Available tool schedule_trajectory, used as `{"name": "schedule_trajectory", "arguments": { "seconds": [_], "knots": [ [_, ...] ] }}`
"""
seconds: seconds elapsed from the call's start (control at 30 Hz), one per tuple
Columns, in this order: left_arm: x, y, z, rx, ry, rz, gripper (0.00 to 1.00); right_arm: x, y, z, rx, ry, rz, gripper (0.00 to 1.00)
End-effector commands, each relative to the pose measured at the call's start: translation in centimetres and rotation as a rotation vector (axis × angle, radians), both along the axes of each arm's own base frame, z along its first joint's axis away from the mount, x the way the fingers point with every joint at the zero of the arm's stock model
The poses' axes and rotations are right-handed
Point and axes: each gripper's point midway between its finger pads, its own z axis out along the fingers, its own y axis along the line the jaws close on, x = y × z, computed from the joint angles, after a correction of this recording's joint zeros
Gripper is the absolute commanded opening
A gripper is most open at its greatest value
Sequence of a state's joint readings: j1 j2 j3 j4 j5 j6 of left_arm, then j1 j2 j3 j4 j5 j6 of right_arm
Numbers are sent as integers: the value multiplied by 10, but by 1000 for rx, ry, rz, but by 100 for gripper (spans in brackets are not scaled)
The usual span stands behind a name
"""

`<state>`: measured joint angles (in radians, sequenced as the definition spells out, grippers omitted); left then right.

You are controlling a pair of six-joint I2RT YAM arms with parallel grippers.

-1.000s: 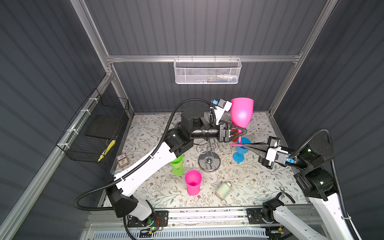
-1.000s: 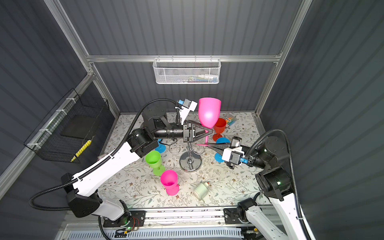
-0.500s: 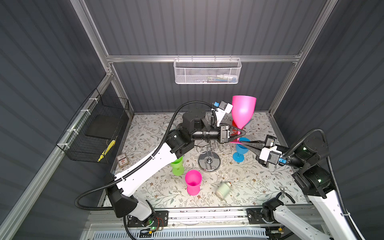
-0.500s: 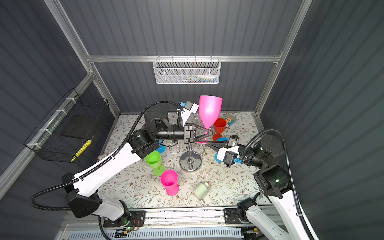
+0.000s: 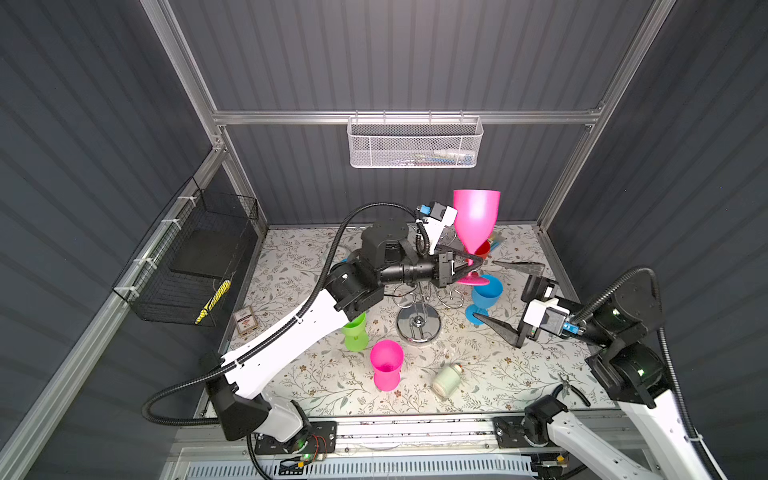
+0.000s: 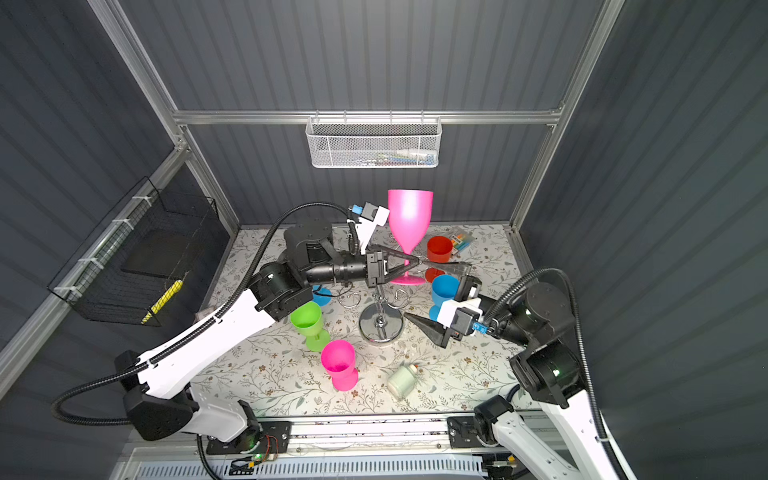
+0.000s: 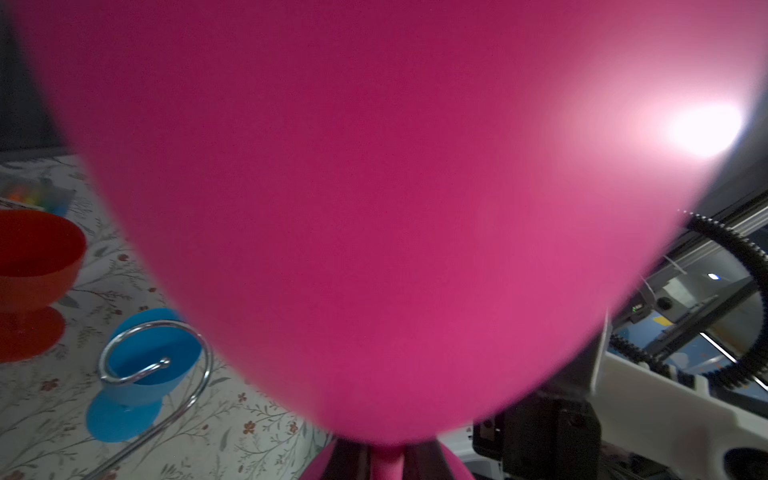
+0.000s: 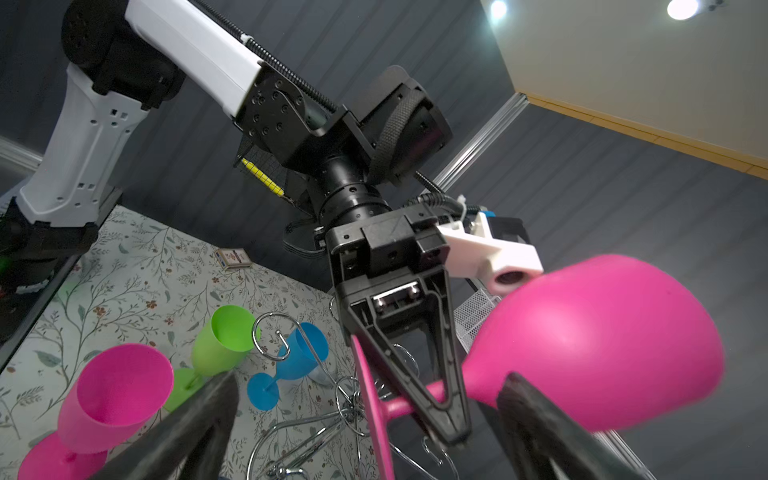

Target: Take the wine glass off the wine glass rack

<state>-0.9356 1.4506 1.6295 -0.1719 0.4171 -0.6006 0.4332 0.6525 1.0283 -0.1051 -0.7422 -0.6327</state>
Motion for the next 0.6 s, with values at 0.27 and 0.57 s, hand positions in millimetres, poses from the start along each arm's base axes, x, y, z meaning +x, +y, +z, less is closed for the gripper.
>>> {"name": "schedule_trajectory", "arguments": {
  "seconds": [0.27, 0.57],
  "knots": [
    [36, 101, 35, 317, -551, 462, 0, 44, -96, 75, 733, 310, -415, 99],
    [52, 124, 28, 668, -1014, 482, 0, 83, -76, 78, 803, 773, -401, 99]
  ]
}}
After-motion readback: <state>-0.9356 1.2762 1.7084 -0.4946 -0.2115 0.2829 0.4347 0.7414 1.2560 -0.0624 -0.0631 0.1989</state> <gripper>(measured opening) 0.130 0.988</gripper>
